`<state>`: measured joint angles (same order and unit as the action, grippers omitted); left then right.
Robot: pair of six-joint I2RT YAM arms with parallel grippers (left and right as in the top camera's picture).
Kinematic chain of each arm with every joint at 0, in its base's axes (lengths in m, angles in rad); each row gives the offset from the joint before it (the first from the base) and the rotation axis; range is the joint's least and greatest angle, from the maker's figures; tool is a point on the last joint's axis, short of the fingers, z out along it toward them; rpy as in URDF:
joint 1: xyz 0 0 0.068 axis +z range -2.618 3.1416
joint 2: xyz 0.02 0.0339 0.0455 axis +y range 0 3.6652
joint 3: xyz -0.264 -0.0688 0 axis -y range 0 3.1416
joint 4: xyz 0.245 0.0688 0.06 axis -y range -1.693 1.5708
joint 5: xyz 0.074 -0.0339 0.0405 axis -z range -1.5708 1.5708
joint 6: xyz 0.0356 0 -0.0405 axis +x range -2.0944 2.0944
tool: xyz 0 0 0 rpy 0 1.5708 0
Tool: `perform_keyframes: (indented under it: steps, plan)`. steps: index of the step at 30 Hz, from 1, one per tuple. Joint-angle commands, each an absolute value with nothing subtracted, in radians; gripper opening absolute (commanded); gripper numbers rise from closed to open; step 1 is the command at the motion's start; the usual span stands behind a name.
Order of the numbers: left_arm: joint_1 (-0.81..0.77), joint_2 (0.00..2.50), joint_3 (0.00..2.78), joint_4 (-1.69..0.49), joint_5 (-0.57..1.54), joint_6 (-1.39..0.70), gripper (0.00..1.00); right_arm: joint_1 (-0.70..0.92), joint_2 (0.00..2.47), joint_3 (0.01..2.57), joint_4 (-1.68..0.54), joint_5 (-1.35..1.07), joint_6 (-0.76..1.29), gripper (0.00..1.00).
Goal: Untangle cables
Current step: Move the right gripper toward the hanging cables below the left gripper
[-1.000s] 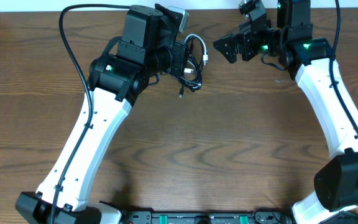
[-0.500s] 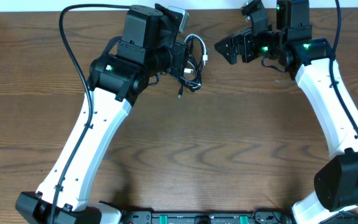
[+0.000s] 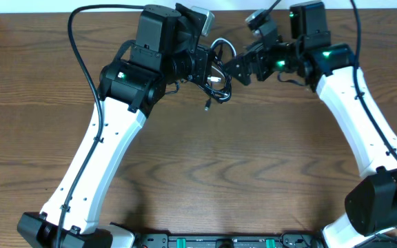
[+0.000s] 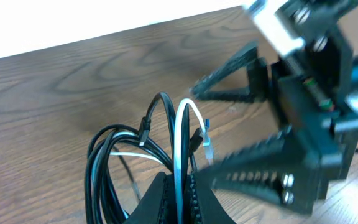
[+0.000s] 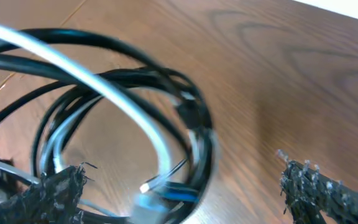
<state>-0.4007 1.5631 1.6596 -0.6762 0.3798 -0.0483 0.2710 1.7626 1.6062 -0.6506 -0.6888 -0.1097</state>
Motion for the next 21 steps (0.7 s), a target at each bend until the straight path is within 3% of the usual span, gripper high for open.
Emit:
perform_keyframes:
  steps: [1,21]
  plan:
    - [-0.410,1.539,1.693,-0.662,0.401,-0.039,0.08,0.302,1.754,1.596,-0.650,-0.705,-0.128,0.99]
    - [-0.438,1.515,1.768,-0.673,0.400,-0.039,0.08,0.336,1.754,1.450,-0.541,-0.646,-0.128,0.99]
